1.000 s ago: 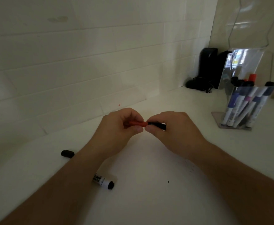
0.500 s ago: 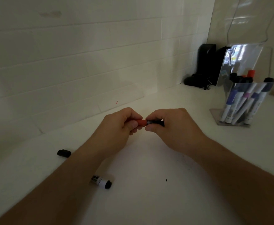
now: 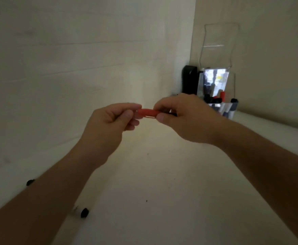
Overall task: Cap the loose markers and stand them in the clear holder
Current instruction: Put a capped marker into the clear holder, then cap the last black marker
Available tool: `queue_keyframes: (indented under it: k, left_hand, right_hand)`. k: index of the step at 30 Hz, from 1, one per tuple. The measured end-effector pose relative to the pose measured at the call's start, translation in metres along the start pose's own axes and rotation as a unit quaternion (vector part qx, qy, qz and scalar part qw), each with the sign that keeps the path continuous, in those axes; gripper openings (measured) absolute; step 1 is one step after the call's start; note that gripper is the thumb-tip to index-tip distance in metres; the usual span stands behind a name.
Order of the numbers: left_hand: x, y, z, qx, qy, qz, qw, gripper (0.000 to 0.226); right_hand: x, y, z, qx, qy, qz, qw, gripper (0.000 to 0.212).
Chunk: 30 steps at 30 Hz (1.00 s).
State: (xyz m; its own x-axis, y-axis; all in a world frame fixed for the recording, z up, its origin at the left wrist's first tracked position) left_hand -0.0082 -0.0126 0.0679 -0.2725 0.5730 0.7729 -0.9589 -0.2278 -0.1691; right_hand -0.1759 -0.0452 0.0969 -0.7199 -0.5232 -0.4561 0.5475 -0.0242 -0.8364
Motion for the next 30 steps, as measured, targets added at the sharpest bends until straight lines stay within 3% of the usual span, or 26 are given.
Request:
queue_keyframes:
  k: [2, 5, 8, 12, 16, 18, 20, 26, 28, 30]
  left_hand:
    - [0.009, 0.020, 0.009, -0.015, 0.001, -0.029, 0.999, 0.035]
    - [0.017, 0.063, 0.015, -0.063, 0.002, -0.005, 0.998, 0.034]
    - [0.021, 0.116, 0.011, -0.147, 0.028, 0.100, 0.984, 0.036]
    - [0.023, 0.181, 0.015, -0.236, 0.146, 0.318, 0.907, 0.065]
    - [0.020, 0.198, 0.019, -0.235, 0.164, 0.398, 0.871, 0.074]
    - [0.014, 0.200, 0.017, -0.252, 0.161, 0.419, 0.858, 0.074]
    - [0.007, 0.200, 0.015, -0.277, 0.149, 0.417, 0.853, 0.078]
    - [0.001, 0.161, 0.017, -0.266, 0.133, 0.366, 0.882, 0.065]
    - [-0.003, 0.132, 0.018, -0.255, 0.127, 0.351, 0.892, 0.053]
    - [-0.002, 0.094, 0.021, -0.233, 0.132, 0.354, 0.896, 0.040]
  right_hand:
    - [0.015, -0.053, -0.009, 0.080, 0.010, 0.021, 0.996, 0.010]
    - [0.049, -0.128, -0.021, 0.229, 0.035, 0.143, 0.962, 0.017]
    - [0.094, -0.153, -0.018, 0.280, 0.092, 0.163, 0.941, 0.019]
    - [0.137, -0.138, -0.013, 0.250, 0.144, 0.079, 0.954, 0.033]
    - [0.146, -0.115, -0.013, 0.185, 0.131, -0.029, 0.974, 0.064]
    - [0.149, -0.103, -0.010, 0.151, 0.124, -0.110, 0.974, 0.052]
    - [0.151, -0.100, -0.010, 0.132, 0.137, -0.141, 0.971, 0.038]
    - [0.153, -0.088, -0.012, 0.077, 0.171, -0.154, 0.970, 0.042]
    - [0.142, -0.096, -0.014, 0.122, 0.149, -0.172, 0.966, 0.038]
    - [0.122, -0.107, -0.015, 0.223, 0.098, -0.186, 0.952, 0.033]
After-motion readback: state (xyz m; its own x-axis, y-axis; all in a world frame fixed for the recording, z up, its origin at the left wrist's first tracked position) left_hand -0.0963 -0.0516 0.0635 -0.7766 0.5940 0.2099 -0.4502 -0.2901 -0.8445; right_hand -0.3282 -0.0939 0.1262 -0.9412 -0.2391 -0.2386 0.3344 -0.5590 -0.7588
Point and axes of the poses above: each hand's wrist, its own z-axis towards the middle knuckle, its own y-axis out of the palm, x = y × z, the point moved 9 cm from there along z, towards the middle knuckle, and after that the axes turned 11 degrees about y, right-handed, at the moved point
